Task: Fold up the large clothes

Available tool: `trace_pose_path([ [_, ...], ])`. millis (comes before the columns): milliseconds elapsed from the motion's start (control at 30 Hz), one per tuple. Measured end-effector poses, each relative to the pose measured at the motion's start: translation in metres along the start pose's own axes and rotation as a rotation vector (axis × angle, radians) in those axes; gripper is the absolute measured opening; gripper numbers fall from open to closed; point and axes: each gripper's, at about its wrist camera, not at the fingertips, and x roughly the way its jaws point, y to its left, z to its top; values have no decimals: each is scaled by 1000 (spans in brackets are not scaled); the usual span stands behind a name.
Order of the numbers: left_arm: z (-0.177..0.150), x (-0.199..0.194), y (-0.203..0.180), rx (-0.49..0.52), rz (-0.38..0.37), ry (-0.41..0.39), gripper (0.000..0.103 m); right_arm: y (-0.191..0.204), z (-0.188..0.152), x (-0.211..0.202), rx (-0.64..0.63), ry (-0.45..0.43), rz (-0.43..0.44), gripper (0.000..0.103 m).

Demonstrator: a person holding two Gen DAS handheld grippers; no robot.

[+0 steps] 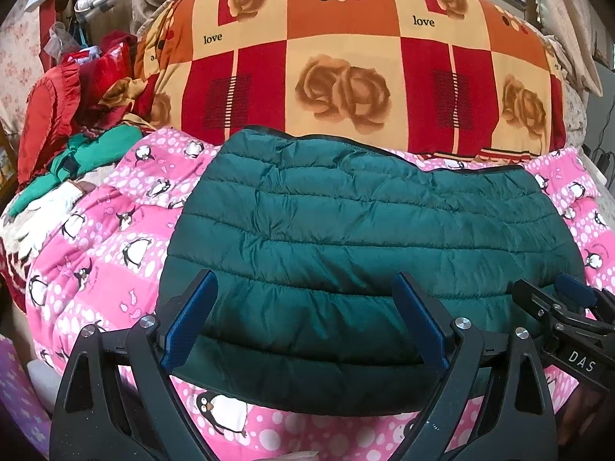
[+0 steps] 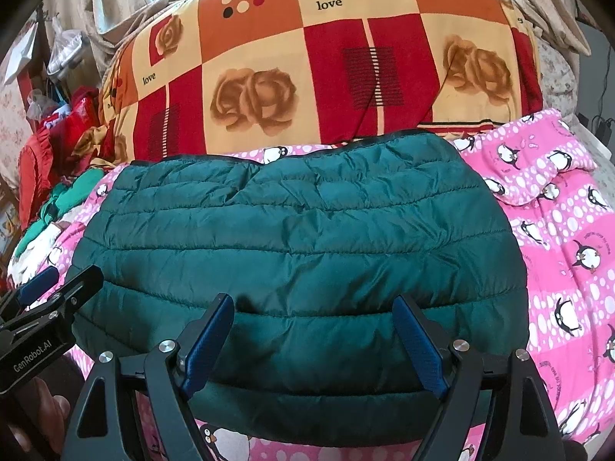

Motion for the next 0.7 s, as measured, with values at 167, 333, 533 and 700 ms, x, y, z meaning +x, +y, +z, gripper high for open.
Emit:
trace_pose_path([
  [167,0,1,0,0,-1,2,93,1,0,1,-1,0,1,83],
  [333,0,3,0,1,-1,5,93,1,0,4,0,2,3,83],
  [533,0,6,0,2,-4,13,93,2,2,6,-7,4,4,83],
  [700,0,9,-1,6,-5,18,93,2,2,7,-7,5,4,83],
])
